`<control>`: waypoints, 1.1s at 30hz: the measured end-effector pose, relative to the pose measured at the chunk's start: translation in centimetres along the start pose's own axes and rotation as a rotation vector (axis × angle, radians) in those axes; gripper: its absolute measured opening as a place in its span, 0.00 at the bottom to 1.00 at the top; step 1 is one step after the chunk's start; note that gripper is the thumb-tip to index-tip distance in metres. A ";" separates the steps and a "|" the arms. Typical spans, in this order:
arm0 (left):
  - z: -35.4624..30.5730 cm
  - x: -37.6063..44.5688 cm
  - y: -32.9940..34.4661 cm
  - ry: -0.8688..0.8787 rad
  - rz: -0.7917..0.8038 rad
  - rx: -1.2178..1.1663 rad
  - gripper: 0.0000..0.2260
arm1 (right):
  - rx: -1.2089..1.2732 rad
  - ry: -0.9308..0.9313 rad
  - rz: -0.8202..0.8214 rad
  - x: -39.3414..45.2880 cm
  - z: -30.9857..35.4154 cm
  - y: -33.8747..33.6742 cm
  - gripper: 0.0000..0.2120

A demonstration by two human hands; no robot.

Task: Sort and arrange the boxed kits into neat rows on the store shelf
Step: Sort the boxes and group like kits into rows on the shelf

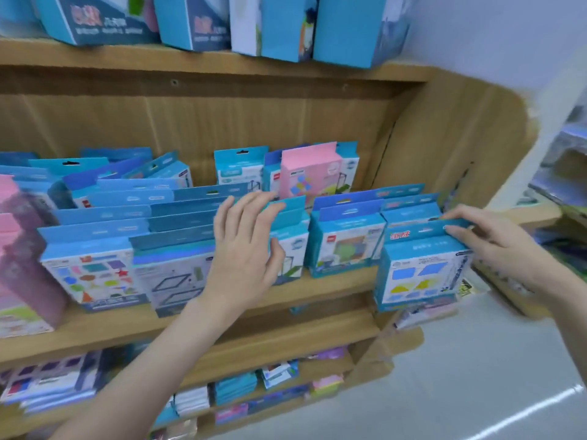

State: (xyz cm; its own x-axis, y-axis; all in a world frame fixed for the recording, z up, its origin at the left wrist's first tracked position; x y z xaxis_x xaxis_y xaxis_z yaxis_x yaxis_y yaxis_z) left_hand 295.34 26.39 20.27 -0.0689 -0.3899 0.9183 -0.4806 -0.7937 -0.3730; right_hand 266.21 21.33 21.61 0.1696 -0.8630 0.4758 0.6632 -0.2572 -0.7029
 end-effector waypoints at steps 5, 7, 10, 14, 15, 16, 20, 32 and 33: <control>-4.9 1.3 6.6 0.054 0.098 0.113 0.19 | -0.321 -0.217 -0.137 2.5 -4.5 0.2 0.10; -5.9 1.4 8.5 0.087 0.143 0.170 0.21 | -0.491 -0.334 -0.238 2.9 -4.4 0.5 0.10; -6.5 0.9 10.5 0.116 0.208 0.238 0.20 | -0.641 -0.388 -0.337 2.8 -3.9 0.6 0.05; -6.1 -0.3 12.7 0.101 0.294 0.295 0.21 | -0.797 -0.361 -0.264 3.0 -4.2 1.8 0.09; -6.0 -0.5 13.1 0.094 0.304 0.298 0.22 | -0.807 -0.362 -0.251 3.3 -3.9 2.0 0.09; -5.8 -0.6 13.4 0.081 0.314 0.297 0.23 | -0.815 -0.373 -0.242 3.7 -3.5 2.1 0.10; -5.4 -0.4 13.5 0.044 0.334 0.307 0.28 | -0.858 -0.470 -0.191 5.6 -2.2 2.3 0.10; -5.2 0.2 13.1 0.094 0.334 0.277 0.29 | -1.031 -0.464 -0.136 7.3 -2.8 4.0 0.13; -5.2 0.3 13.0 0.095 0.321 0.255 0.27 | -1.038 -0.464 -0.124 7.2 -3.0 4.3 0.13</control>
State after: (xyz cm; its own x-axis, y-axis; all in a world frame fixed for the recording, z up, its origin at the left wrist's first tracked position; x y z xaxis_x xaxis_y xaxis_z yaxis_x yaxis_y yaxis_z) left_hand 284.52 18.42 16.35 -0.2657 -0.6012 0.7536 -0.1902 -0.7336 -0.6524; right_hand 268.14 12.68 20.46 0.5406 -0.6185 0.5702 -0.1914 -0.7505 -0.6326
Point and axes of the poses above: each hand's wrist, its own x-axis towards the middle knuckle, its own y-axis out of the palm, z = x × y, the point moved 9 cm from there along x, towards the middle knuckle, and after that the axes turned 14 degrees about -z, right-handed, at the moved point
